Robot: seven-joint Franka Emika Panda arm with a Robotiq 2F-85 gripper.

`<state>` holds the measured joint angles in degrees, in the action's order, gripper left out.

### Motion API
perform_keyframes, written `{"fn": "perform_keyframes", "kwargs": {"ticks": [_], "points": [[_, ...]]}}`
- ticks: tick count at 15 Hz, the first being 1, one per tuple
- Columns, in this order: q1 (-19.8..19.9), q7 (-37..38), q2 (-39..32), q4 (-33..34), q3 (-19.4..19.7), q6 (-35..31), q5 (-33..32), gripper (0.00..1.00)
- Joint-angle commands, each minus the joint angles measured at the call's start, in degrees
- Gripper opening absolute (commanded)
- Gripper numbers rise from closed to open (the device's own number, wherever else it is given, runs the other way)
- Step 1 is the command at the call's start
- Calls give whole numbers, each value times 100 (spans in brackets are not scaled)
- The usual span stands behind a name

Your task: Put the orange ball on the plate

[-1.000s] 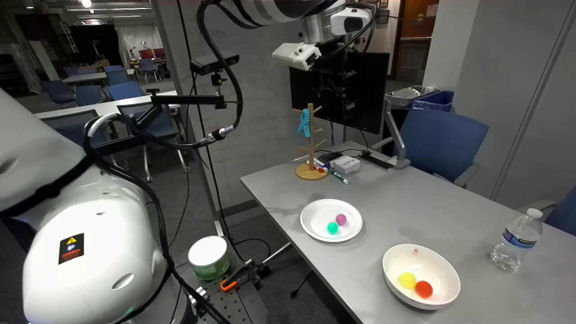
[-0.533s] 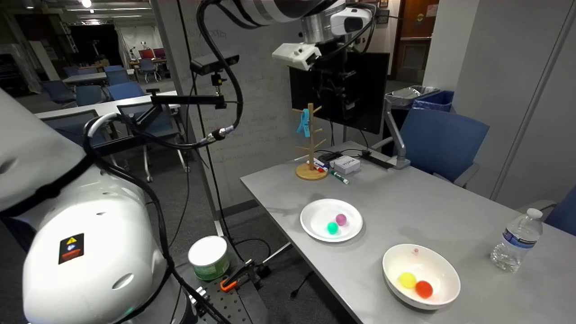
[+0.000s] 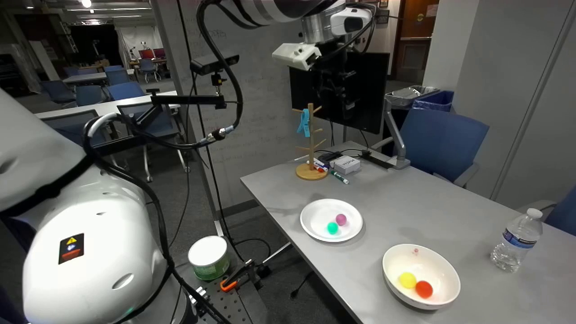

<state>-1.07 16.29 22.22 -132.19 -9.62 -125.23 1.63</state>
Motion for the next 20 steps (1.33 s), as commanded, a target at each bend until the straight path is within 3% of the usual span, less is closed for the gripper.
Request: {"fn": "perform_keyframes", "kwargs": {"ticks": [1, 8, 20], "points": [[-63, 21, -6, 8, 57, 9, -30, 100], [54, 125, -141, 79, 99, 213, -138, 100], [832, 978, -512, 40, 683, 462, -1041, 100]]}}
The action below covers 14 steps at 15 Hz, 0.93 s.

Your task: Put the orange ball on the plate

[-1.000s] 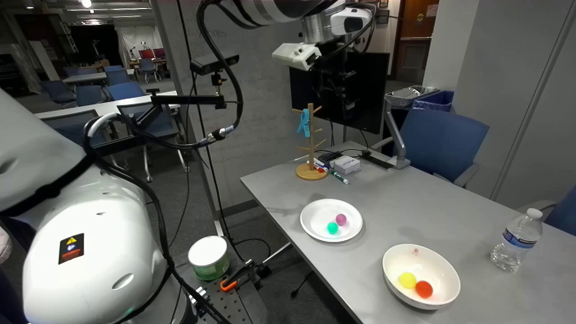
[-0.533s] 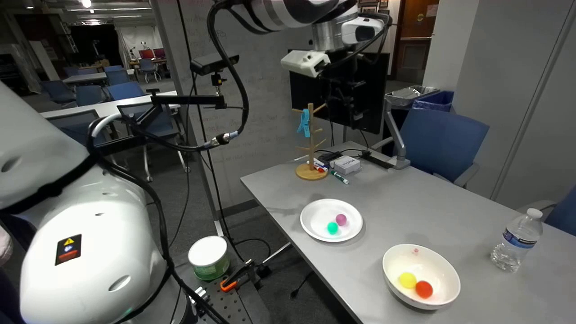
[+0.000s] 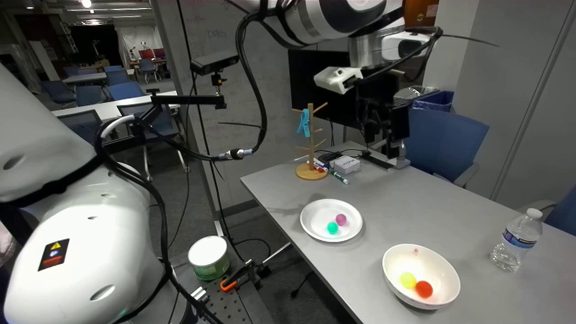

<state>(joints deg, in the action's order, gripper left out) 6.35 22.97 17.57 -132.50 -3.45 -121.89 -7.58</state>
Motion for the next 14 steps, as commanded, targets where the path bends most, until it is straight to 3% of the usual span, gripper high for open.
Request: {"fn": "perform_keyframes", "kwargs": {"ticks": [1, 7, 14], "points": [[-4, 82, -29, 12, 84, 17, -25, 100], [37, 176, -48, 13, 129, 22, -23, 100], [320, 2606, -656, -149, -6, -461, -1123, 100]]}}
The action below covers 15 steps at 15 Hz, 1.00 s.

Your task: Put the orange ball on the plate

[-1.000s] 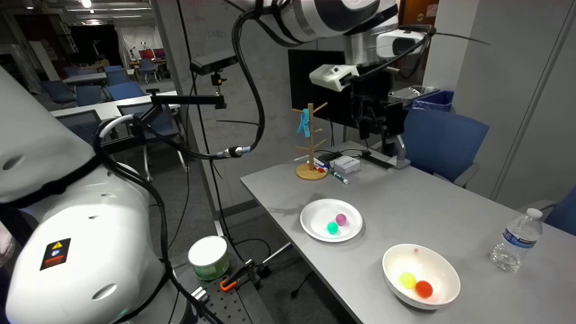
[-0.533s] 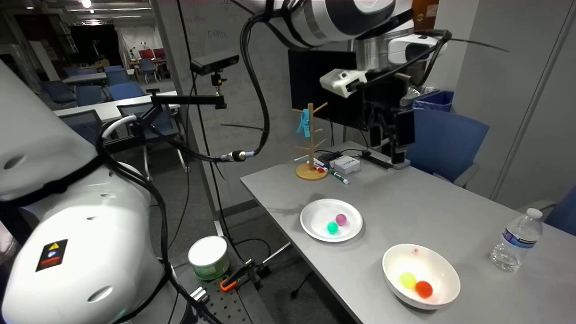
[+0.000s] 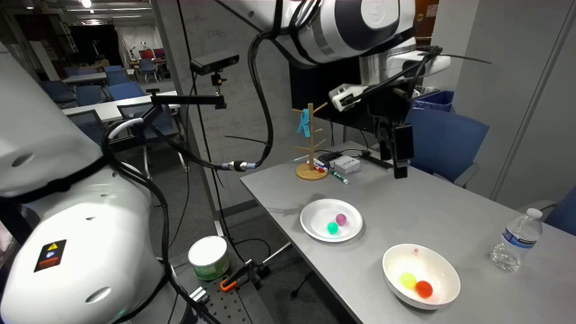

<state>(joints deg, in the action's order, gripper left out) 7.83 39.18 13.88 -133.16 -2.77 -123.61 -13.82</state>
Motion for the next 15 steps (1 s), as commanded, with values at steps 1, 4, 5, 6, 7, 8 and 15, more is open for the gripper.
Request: {"fn": "perform_keyframes", "kwargs": {"ticks": [1, 4, 5, 6, 7, 8, 15], "points": [[182, 1363, -411, -106, -36, -322, -633, 100], [151, 2286, -780, -196, 107, -458, -899, 100], [126, 2508, -904, -229, 169, -544, -937, 100], [104, 2676, -1017, -260, 231, -640, -940, 100], [67, 2828, -1137, -271, 277, -724, -897, 100], [52, 2934, -1275, -267, 341, -841, -820, 100], [-54, 3413, -2106, 25, 741, -1493, -667, 100]]}}
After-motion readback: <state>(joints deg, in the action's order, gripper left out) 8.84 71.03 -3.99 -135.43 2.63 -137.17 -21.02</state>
